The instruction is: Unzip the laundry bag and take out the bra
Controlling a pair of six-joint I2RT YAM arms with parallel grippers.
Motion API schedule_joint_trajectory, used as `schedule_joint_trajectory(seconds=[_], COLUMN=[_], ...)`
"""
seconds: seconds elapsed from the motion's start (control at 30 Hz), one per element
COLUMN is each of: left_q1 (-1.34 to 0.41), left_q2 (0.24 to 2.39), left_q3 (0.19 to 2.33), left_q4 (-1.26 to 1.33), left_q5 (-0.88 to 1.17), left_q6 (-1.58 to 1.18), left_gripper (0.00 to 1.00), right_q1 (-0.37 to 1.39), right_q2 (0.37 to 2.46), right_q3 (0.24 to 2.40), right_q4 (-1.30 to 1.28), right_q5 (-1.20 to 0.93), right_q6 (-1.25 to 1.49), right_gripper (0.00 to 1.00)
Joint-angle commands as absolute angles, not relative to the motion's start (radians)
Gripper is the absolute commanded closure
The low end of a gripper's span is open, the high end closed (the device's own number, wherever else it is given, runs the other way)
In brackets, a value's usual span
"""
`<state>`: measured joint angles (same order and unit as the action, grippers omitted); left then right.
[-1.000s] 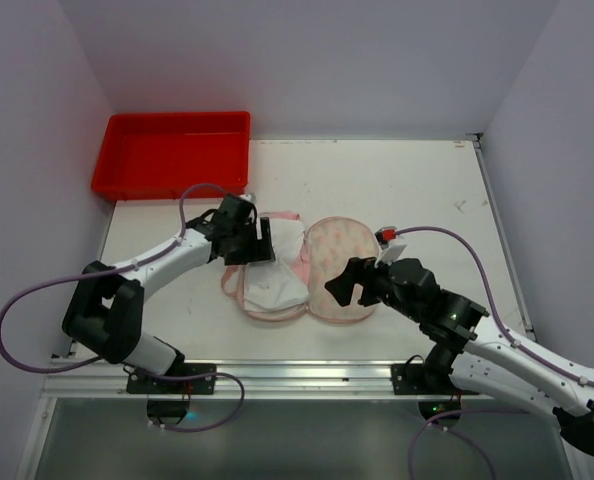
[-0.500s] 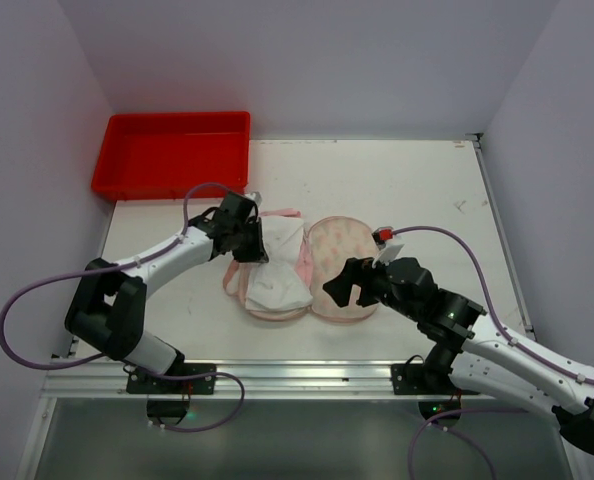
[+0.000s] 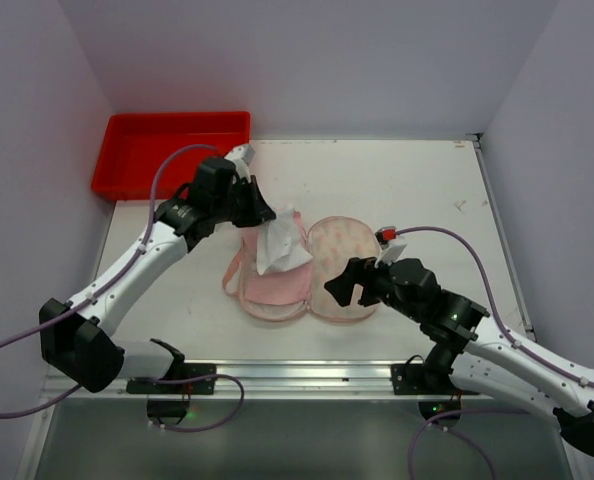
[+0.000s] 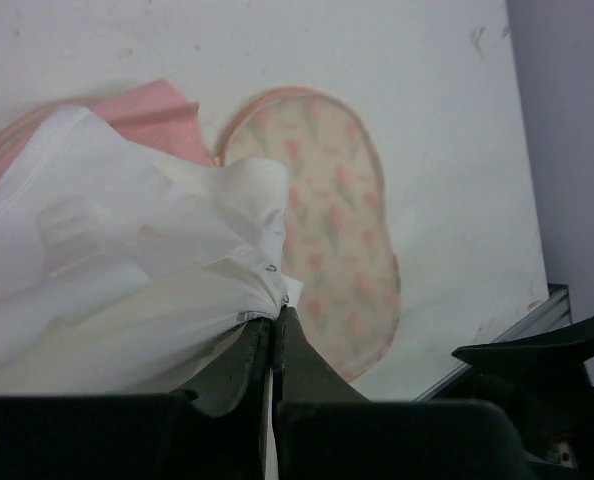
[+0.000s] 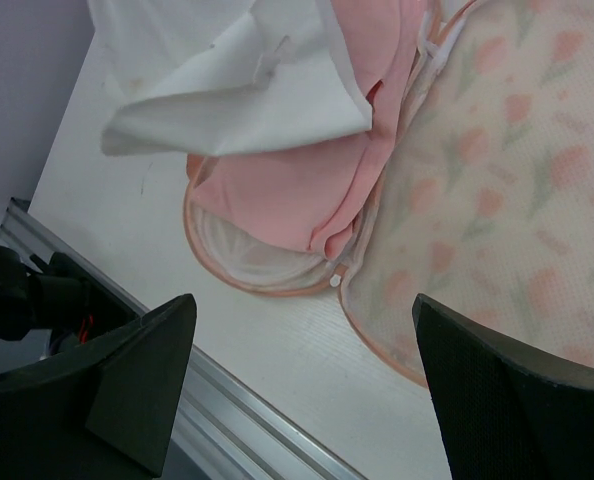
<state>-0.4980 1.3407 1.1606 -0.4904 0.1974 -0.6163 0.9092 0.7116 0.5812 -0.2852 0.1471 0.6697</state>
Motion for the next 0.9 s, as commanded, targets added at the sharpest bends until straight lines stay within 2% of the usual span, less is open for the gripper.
schedule_joint_trajectory(seconds=[0.0,0.23,0.5,0.7,0.87], left_q1=[-0.474,-0.284,-0.042,0.055,0.103], left_q2=[1.298,1.364,1.546,1.708,1.804], left_q3=[1.297,1.534,1.696,1.822,1.864], left_q4=[-0.535,-0.574,-0.405,-0.287,-0.198], left_q5=[0.192,0.152,0.228,0.290,0.256], left_q6=[-0.629,-0.653,-0.739,-0.776,-0.790], left_gripper=[1.00,1.00,1.00,1.00,1.00], right_q1=[0.910,0.910,0.911,0.910,0.910], right_q2=[0.684,0.634,0.637,0.684,0.748], right_q3=[0.623,0.650,0.669,0.687,0.690], right_q4=[-0.290,-0.321,-0.328,-0.324,-0.292], right_q5=[0.193,0.221,0.225,0.238,0.201], right_q6=[0.654,0.637,0.600,0.566,0.568], right_gripper=[0.10,0.10,0.09,0.09,0.09])
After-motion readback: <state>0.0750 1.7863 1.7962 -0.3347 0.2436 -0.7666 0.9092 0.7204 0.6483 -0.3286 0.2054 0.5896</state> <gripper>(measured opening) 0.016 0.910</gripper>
